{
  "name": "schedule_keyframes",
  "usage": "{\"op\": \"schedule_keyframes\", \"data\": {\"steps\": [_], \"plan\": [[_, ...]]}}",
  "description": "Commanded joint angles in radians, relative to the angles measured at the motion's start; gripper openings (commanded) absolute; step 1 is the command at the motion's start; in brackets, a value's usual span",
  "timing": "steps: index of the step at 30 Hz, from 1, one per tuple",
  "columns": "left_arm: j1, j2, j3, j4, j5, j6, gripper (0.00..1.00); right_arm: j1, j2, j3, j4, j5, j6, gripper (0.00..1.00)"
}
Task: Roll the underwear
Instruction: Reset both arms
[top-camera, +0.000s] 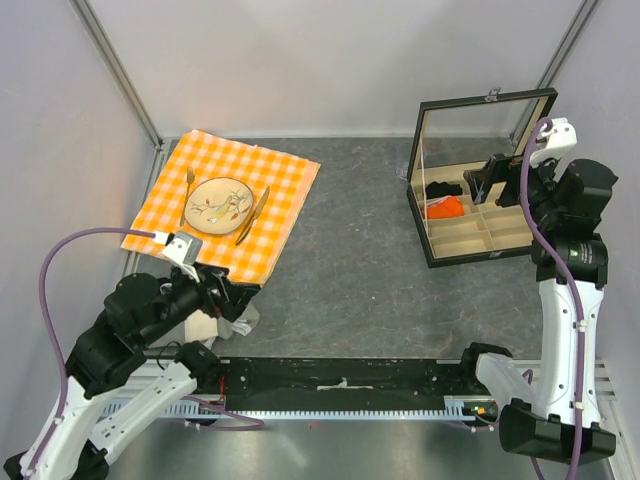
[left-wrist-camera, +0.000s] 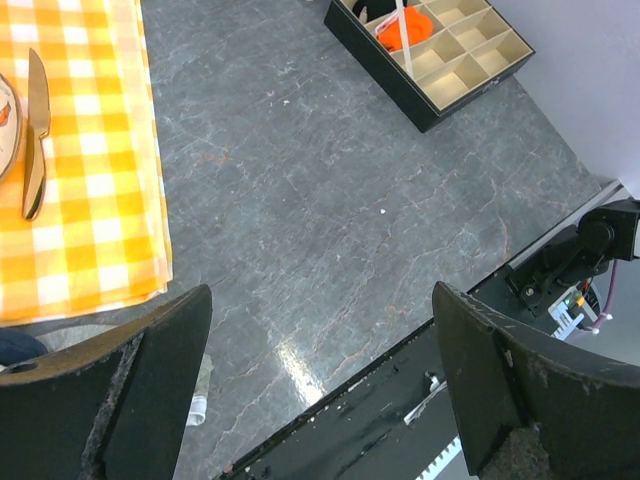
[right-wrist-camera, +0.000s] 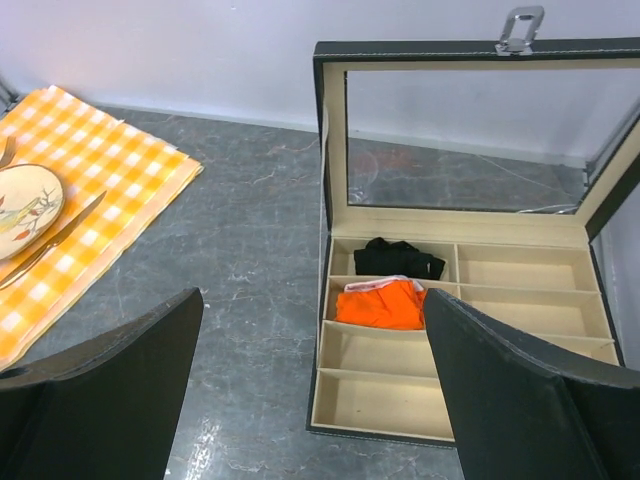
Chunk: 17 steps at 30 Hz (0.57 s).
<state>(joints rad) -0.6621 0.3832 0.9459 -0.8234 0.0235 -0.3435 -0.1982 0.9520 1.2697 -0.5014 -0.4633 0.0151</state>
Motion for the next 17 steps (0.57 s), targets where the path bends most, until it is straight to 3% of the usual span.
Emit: {"op": "schedule_keyframes", "data": {"steps": [1, 17], "plan": [[0.006, -0.02, 0.022, -0.022, -0.019, -0.045, 0.97, 0.0, -0.021, -0.021, 0.032, 0.066, 0.026, 0.98], [0.006, -0.064, 0.044, -0.086, -0.065, -0.069, 0.98, 0.0, -0.059, -0.007, 0.006, 0.111, 0.026, 0.98]]}}
